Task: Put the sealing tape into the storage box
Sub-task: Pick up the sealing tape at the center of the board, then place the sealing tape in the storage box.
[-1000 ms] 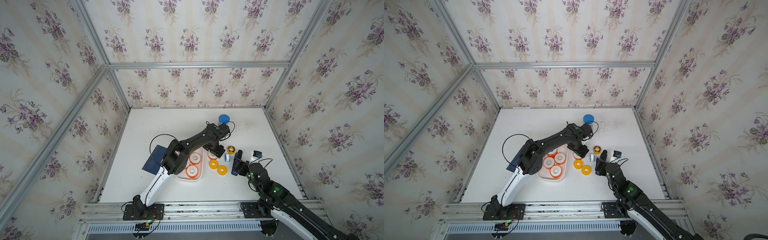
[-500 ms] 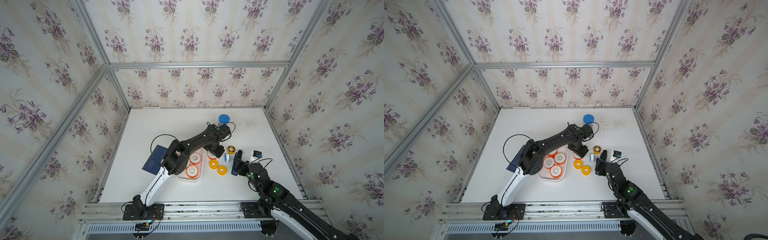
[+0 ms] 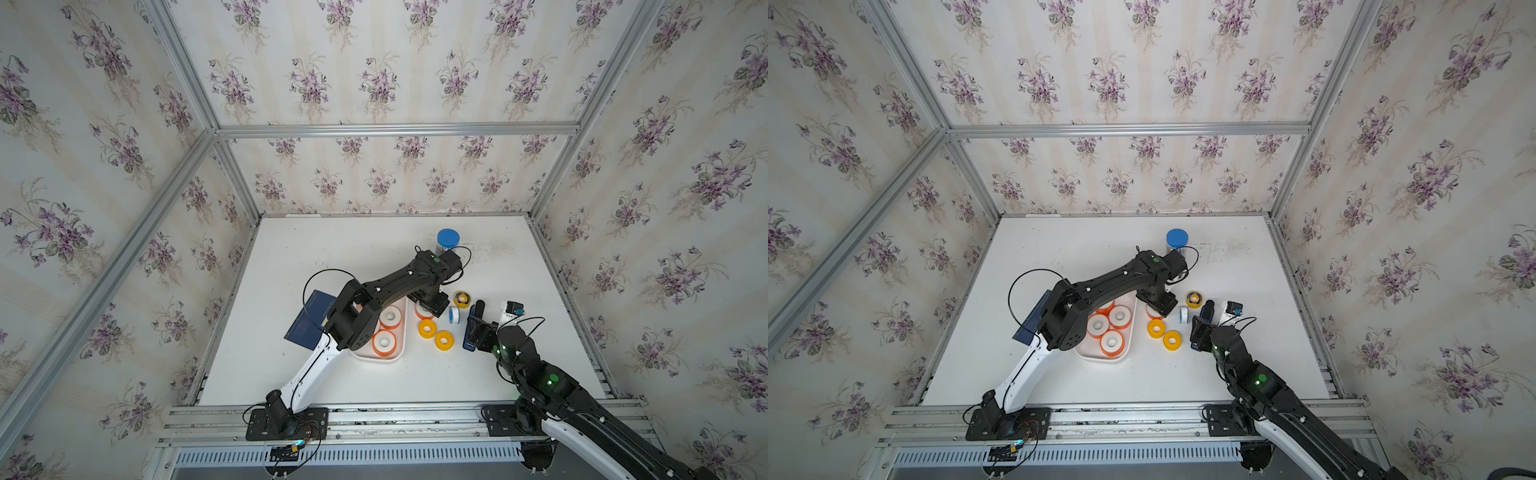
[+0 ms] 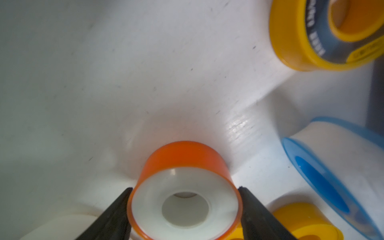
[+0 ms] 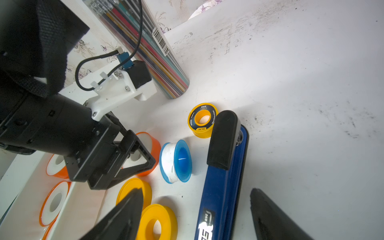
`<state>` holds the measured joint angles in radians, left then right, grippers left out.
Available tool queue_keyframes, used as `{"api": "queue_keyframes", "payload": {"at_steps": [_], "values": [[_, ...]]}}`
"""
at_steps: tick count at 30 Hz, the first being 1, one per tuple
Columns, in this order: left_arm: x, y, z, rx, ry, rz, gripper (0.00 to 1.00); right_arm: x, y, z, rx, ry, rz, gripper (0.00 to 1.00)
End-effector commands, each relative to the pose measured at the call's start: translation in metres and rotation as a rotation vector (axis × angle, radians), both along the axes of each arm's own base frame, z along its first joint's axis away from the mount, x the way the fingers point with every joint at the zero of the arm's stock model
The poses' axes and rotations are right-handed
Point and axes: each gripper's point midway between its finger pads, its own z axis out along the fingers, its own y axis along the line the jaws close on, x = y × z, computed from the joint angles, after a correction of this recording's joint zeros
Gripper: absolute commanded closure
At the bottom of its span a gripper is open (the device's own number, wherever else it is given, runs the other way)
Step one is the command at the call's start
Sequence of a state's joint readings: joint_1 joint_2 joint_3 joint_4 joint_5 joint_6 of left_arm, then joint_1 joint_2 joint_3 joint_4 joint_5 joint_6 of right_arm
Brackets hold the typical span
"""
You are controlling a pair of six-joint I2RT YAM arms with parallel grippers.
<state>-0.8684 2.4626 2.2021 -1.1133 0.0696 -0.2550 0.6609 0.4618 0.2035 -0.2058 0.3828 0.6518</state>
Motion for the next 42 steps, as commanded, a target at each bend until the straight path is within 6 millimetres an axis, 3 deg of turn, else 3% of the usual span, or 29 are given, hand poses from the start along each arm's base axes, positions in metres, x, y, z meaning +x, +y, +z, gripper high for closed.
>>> {"api": "queue_keyframes", "payload": {"at_steps": [1, 8, 20, 28, 36, 42], "values": [[0.001, 0.003, -0.001, 0.015, -0.006, 0.009, 0.24, 0.003, 0.002, 0.006, 0.012, -0.022, 0.001, 0.15], [0.000, 0.001, 0.007, 0.003, -0.020, 0.010, 0.32, 0.003, 0.002, 0.006, 0.011, -0.021, 0.000, 0.15], [-0.001, 0.007, 0.076, -0.066, -0.108, 0.001, 0.34, 0.003, 0.002, 0.006, 0.011, -0.022, 0.001, 0.15], [-0.019, 0.062, 0.108, -0.026, -0.145, 0.046, 0.34, 0.003, 0.001, 0.006, 0.010, -0.024, 0.000, 0.14], [-0.054, 0.109, 0.100, -0.025, -0.125, 0.068, 0.34, 0.003, 0.002, 0.005, 0.010, -0.022, 0.002, 0.14], [-0.068, 0.118, 0.091, -0.045, -0.096, -0.015, 0.33, 0.003, 0.002, 0.006, 0.012, -0.024, 0.003, 0.14]]}}
